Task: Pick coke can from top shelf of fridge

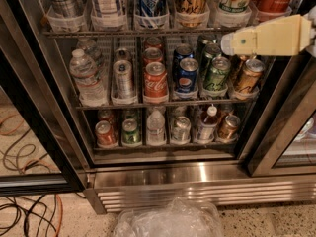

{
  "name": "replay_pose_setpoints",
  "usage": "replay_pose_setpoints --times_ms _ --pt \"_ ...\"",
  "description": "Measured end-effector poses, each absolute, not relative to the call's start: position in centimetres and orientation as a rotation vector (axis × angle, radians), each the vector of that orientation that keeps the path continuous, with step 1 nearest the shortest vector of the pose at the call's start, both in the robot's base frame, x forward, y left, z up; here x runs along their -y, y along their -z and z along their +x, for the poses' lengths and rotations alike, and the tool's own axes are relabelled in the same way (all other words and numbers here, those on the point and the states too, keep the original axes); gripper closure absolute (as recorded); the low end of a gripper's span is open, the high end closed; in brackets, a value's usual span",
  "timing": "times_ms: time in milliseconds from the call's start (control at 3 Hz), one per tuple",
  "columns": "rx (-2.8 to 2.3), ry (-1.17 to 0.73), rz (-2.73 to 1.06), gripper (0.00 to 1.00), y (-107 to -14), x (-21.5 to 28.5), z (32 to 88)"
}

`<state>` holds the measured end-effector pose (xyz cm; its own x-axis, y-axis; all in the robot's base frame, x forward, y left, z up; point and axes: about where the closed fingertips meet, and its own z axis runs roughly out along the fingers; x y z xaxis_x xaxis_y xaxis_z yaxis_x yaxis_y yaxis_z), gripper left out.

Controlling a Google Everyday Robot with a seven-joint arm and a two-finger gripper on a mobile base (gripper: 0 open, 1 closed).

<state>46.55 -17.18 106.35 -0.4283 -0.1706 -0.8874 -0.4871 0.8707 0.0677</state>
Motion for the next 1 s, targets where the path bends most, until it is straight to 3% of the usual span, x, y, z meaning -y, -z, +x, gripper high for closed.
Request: replay_pose_setpoints --times_ms 333,1000 --pt "-1.991 -0.324 -0.329 0.29 -105.7 19.1 49.1" --pt "-1.945 -0.243 -0.179 0.37 -104.7 22.1 53.8"
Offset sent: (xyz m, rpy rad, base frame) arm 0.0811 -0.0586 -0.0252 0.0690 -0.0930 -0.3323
